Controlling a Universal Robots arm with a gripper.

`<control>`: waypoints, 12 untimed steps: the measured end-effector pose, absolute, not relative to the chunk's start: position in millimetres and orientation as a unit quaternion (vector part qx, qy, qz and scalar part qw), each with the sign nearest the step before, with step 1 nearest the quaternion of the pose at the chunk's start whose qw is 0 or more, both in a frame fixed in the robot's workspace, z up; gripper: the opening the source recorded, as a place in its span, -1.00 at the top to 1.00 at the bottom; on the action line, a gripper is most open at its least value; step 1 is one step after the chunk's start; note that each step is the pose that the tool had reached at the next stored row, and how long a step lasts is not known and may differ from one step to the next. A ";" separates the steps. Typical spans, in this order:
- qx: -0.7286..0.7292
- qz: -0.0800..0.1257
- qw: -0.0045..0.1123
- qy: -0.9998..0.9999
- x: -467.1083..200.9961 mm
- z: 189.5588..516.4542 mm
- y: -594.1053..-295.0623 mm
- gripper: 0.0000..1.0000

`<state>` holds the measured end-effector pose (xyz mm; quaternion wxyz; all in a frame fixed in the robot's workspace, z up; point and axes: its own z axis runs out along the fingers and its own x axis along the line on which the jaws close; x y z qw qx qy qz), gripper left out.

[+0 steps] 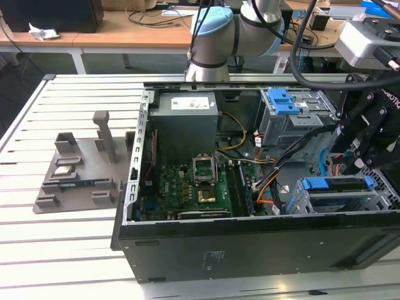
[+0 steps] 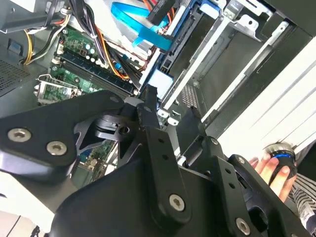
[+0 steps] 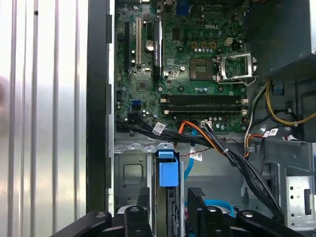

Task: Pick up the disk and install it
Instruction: 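Insert the disk into the insertion slot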

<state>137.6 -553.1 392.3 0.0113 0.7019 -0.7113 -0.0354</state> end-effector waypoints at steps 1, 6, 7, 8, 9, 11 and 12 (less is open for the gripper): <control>0.702 -0.035 0.011 -0.711 137.5 392.3 -553.1 0.12; 0.702 -0.035 0.011 -0.711 137.5 392.0 -553.1 0.65; 0.702 -0.035 0.011 -0.711 137.5 392.0 -553.1 0.77; 0.702 -0.035 0.011 -0.711 137.5 391.9 -553.1 0.77; 0.702 -0.035 0.011 -0.711 137.5 391.9 -553.1 0.79; 0.702 -0.036 0.011 -0.711 138.5 391.5 -552.2 0.79; 0.702 -0.036 0.012 -0.711 143.2 391.7 -548.4 0.79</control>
